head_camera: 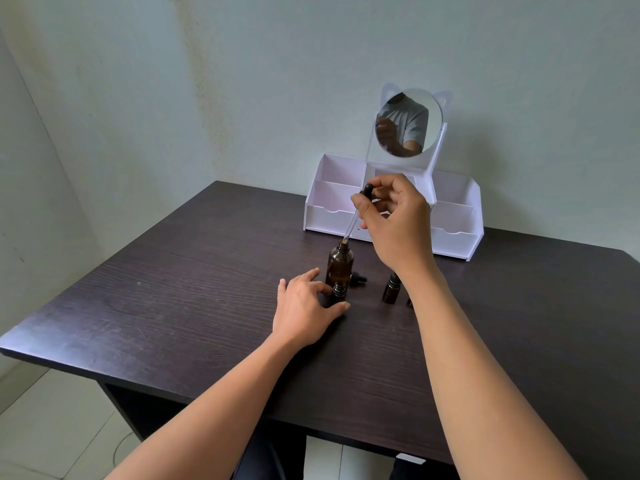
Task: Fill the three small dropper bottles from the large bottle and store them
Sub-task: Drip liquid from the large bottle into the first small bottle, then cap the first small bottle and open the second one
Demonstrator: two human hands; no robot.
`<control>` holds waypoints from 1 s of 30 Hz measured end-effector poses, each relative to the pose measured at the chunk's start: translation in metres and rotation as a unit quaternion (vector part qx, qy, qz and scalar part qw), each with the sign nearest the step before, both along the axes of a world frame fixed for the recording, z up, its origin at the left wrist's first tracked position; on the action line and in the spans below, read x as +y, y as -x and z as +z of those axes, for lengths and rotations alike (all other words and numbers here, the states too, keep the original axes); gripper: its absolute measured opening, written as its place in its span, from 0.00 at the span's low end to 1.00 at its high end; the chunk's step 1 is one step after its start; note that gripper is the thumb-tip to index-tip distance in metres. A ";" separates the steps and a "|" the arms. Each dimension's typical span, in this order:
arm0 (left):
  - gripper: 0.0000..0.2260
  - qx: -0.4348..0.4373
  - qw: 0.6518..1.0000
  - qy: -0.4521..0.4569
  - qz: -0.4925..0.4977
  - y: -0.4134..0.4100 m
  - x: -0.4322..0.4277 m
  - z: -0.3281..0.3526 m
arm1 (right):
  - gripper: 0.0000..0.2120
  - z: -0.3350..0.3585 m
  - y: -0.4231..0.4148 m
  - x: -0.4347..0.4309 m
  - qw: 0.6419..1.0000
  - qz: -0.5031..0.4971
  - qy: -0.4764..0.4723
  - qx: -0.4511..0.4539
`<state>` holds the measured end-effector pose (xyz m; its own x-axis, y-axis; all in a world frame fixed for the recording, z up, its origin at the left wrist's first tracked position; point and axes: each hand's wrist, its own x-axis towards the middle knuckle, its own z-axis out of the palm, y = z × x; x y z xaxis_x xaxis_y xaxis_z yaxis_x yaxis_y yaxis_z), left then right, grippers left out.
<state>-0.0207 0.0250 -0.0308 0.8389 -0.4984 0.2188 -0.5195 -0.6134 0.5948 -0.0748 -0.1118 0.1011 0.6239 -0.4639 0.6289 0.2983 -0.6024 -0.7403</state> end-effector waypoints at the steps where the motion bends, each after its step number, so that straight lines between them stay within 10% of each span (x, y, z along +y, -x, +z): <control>1: 0.22 0.001 1.000 0.000 0.000 0.000 0.000 0.000 | 0.10 -0.002 -0.001 0.000 1.000 -0.001 0.000 0.009; 22: 0.22 -0.004 1.000 0.001 0.003 0.000 -0.001 -0.001 | 0.13 -0.023 0.001 -0.003 0.981 -0.066 0.055 0.174; 30: 0.21 -0.016 1.000 0.006 0.001 0.001 -0.001 -0.002 | 0.15 -0.053 0.012 0.015 0.888 -0.103 0.184 0.408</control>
